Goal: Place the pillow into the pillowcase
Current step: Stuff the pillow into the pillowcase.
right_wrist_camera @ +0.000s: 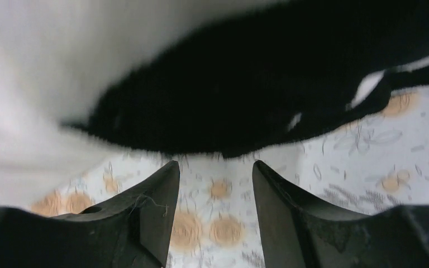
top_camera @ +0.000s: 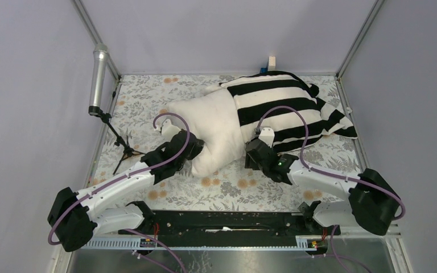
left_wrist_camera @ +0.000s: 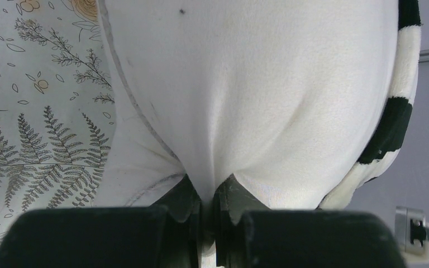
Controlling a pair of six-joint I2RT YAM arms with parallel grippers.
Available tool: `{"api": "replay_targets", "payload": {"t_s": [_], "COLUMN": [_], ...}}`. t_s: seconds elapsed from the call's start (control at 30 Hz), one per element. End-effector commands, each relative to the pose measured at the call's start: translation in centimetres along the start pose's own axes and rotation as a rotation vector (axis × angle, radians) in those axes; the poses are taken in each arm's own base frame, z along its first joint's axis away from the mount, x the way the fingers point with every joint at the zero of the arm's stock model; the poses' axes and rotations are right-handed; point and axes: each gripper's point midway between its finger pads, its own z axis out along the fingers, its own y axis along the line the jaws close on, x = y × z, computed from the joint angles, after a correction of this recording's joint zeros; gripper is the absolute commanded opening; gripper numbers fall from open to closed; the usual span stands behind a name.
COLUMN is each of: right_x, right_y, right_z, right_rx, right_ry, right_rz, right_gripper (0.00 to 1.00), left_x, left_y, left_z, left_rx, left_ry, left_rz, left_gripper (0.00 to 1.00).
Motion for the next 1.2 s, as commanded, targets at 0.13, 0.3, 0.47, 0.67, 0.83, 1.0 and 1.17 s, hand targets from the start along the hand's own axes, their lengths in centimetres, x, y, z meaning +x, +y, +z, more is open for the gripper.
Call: {"api": "replay_targets", "payload": {"t_s": [0.13, 0.3, 0.47, 0.67, 0.83, 1.0, 1.17], "right_x": [-1.4, -1.5, -3.4, -4.9, -16.2, -23.0, -27.4], "right_y": [-0.7, -0.8, 2.8, 8.3, 8.6, 10.7, 11.1], "right_z": [4.5, 5.8, 1.8, -5.7, -12.3, -17.3, -17.3], "right_rx": [0.090, 0.117, 0.116, -0.022, -0.130, -0.230, -0.238], "right_ry": [-0.065, -0.077, -0.107, -0.159, -0.307, -0.346, -0.360], "right_rz": [-0.018, -0.042, -0.185, -0.202, -0.134, -0.176, -0.163], "right_gripper": [0.57, 0.43, 0.00, 0.00, 0.00, 0.00, 0.00], "left_x": [-2.7, -2.8, -3.2, -2.6, -2.6, -0.9, -1.5], "left_y": [-4.5, -4.5, -4.6, -5.5, -7.2, -9.9, -11.8], "left_z": [-1.1, -1.0, -0.1, 1.8, -0.5, -5.2, -8.6], "left_rx": [0.114, 0.112, 0.107, 0.081, 0.121, 0.188, 0.264], "left_ry": [-0.075, -0.082, -0.124, -0.113, -0.091, -0.029, -0.008], "left_rz": [-0.061, -0.047, -0.018, 0.053, 0.159, 0.329, 0.387], "left_gripper": [0.00, 0.00, 0.00, 0.00, 0.02, 0.31, 0.69]}}
